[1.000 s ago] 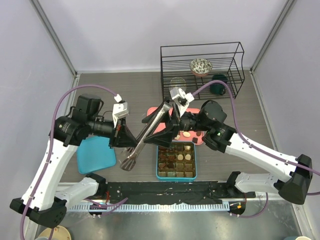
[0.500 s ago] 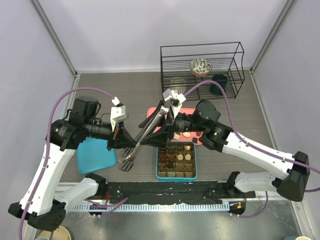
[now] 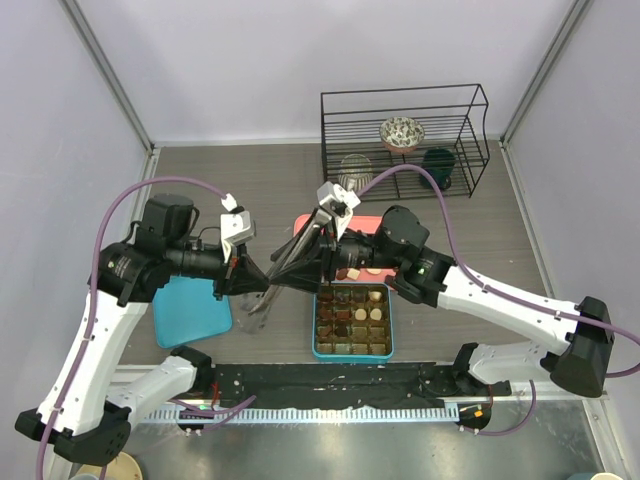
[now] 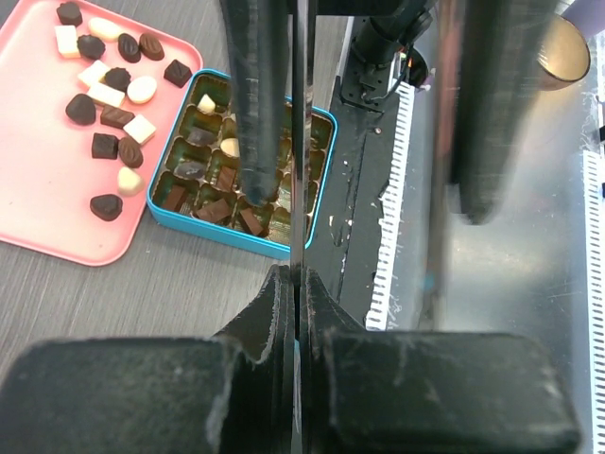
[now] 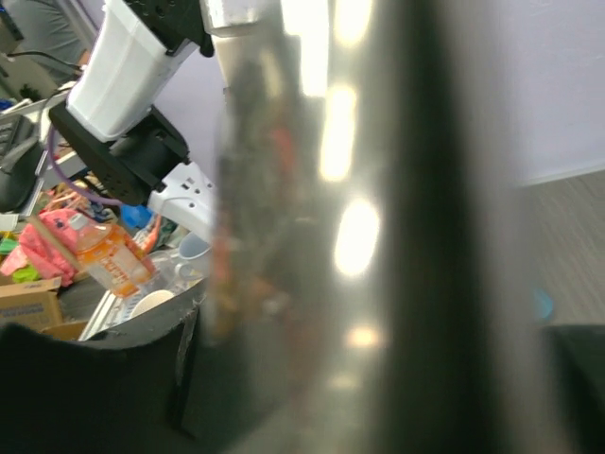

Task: Pack the chocolate
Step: Adjust the clamp.

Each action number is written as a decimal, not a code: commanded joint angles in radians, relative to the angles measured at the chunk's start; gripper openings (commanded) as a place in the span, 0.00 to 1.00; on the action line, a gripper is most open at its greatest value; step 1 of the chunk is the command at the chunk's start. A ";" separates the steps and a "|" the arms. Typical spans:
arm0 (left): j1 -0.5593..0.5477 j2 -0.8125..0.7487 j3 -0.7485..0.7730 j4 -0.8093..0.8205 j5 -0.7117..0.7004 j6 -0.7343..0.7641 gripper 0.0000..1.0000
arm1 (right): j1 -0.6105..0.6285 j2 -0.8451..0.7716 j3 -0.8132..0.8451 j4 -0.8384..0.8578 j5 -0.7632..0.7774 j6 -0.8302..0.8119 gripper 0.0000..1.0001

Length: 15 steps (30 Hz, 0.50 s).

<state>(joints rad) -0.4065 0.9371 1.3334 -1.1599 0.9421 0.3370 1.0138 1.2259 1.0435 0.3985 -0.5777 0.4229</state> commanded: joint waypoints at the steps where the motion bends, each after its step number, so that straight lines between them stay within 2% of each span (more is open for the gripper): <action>1: -0.005 -0.017 -0.007 0.020 0.011 -0.007 0.00 | 0.008 -0.015 -0.011 0.074 0.102 -0.012 0.52; 3: -0.003 -0.017 -0.004 0.009 0.020 -0.004 0.00 | 0.011 -0.025 -0.020 0.077 0.121 -0.029 0.45; 8: -0.005 -0.014 0.024 -0.007 0.021 0.005 0.01 | 0.019 -0.045 -0.002 0.016 0.147 -0.067 0.41; 10: -0.005 -0.011 0.049 -0.052 0.015 0.043 0.15 | 0.029 -0.049 0.016 -0.021 0.159 -0.094 0.38; 11: -0.005 -0.004 0.094 -0.070 0.006 0.060 0.41 | 0.034 -0.051 0.039 -0.070 0.176 -0.107 0.37; 13: -0.005 -0.001 0.145 -0.061 -0.095 0.025 0.56 | 0.046 -0.058 0.062 -0.121 0.193 -0.154 0.35; 14: -0.003 -0.001 0.188 -0.058 -0.142 0.014 0.68 | 0.049 -0.059 0.082 -0.169 0.212 -0.171 0.34; 15: -0.005 -0.001 0.205 -0.058 -0.184 0.008 0.72 | 0.049 -0.066 0.092 -0.194 0.223 -0.188 0.34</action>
<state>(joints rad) -0.4057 0.9512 1.4151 -1.2037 0.8673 0.3630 1.0588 1.2041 1.0485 0.3046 -0.4515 0.3428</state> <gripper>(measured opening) 0.639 0.352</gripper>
